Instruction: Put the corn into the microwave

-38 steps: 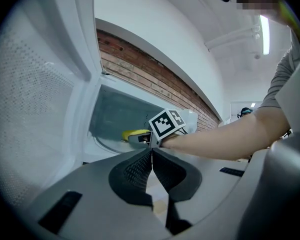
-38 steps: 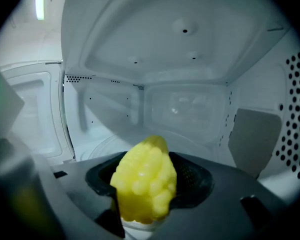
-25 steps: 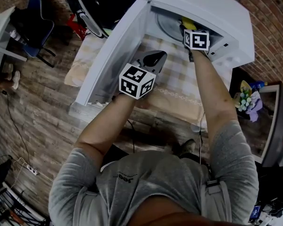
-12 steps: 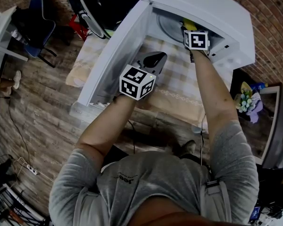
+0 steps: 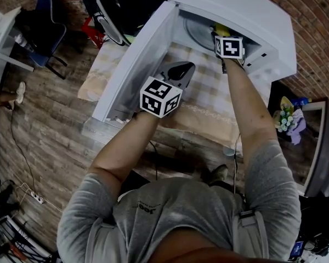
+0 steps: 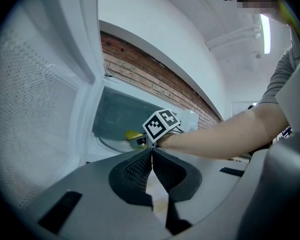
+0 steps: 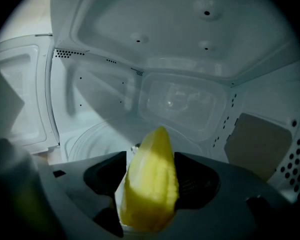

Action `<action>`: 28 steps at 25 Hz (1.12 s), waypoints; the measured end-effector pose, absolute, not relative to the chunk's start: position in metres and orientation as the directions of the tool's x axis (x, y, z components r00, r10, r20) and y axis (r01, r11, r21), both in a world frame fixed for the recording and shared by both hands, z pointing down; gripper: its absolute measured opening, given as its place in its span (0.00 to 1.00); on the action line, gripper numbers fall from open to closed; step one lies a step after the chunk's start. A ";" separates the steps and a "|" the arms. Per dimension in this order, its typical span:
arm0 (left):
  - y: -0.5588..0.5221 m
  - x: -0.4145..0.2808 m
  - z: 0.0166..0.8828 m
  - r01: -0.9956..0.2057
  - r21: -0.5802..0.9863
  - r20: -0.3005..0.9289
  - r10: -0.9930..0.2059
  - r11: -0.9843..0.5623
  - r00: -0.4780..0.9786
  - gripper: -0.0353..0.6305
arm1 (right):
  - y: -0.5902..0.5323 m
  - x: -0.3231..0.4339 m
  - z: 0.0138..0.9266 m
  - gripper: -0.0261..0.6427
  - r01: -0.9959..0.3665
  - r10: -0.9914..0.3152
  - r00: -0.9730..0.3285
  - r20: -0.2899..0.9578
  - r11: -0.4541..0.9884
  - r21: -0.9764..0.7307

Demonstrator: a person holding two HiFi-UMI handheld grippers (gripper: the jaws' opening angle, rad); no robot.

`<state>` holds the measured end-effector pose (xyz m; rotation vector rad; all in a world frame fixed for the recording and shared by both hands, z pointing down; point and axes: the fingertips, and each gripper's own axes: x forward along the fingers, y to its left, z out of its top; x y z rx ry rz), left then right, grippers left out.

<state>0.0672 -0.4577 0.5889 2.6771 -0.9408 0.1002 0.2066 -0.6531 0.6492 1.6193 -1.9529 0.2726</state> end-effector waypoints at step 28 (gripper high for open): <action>-0.440 0.066 0.569 -0.617 0.236 0.157 -0.597 -0.751 0.786 0.09 | -0.630 0.197 0.615 0.52 -0.940 -0.862 -0.125 0.490 0.261 0.219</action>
